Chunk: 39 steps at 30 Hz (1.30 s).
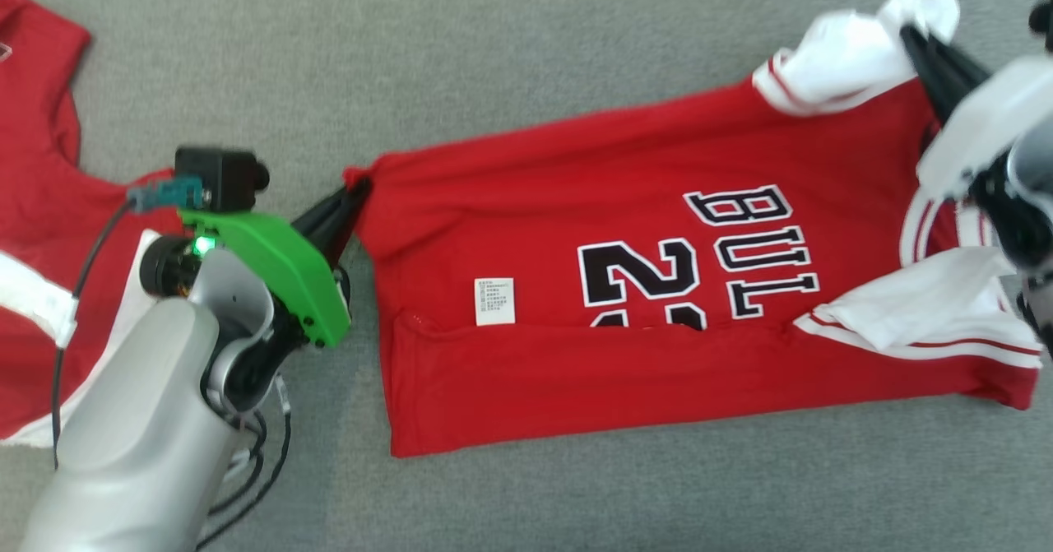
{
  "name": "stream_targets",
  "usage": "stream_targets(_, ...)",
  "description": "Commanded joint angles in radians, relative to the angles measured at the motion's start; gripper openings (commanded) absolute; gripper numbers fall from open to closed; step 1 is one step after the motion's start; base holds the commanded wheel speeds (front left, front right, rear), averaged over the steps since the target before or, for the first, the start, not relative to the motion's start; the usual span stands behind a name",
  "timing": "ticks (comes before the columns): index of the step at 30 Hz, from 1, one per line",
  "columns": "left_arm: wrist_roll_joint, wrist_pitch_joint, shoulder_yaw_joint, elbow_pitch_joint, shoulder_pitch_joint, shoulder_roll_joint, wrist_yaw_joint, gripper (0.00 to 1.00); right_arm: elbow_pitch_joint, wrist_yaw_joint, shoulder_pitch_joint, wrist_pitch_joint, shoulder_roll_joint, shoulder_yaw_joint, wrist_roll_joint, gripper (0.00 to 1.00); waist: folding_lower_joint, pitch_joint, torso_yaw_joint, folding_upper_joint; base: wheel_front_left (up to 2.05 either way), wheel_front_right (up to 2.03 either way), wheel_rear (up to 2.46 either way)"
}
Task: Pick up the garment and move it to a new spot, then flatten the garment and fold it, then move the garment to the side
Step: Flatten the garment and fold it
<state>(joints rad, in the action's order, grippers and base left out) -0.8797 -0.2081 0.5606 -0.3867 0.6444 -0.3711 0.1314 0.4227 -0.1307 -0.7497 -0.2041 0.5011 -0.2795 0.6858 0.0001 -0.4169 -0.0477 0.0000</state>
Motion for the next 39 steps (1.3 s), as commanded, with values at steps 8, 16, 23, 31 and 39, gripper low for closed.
stream_targets(8, 0.013, 0.062, 0.006, 0.133, -0.215, -0.068, -0.05, 0.0, -0.203, 0.0, 0.364, 0.041, -0.02, 0.087, 0.021, 0.0, -0.0001, 0.215, 0.156, 0.0, 0.0, 0.0, 0.0)
stream_targets(16, 0.063, 0.135, 0.038, 0.234, -0.446, -0.116, -0.131, 1.0, -0.206, 0.0, 0.543, 0.036, -0.111, 0.146, -0.09, 1.0, -0.0001, 0.244, 0.198, 0.0, 0.0, 0.0, 0.0)
stream_targets(23, 0.217, 0.379, -0.007, 0.299, -0.572, -0.121, -0.325, 1.0, -0.257, 0.0, 0.539, -0.043, -0.121, 0.209, -0.144, 1.0, -0.0001, 0.245, 0.205, 0.0, 0.0, 0.0, 0.0)
stream_targets(31, 0.359, 0.474, -0.093, 0.371, -0.659, -0.003, -0.422, 1.0, -0.152, 0.0, 0.422, -0.212, -0.119, 0.187, -0.252, 1.0, -0.0001, 0.192, 0.138, 0.0, 0.0, 0.0, 0.0)
stream_targets(39, 0.517, 0.474, -0.259, 0.419, -0.679, 0.187, -0.317, 1.0, 0.055, 0.0, 0.333, -0.259, -0.113, 0.191, -0.28, 1.0, -0.0001, 0.161, 0.031, 0.0, 0.0, 0.0, 0.0)
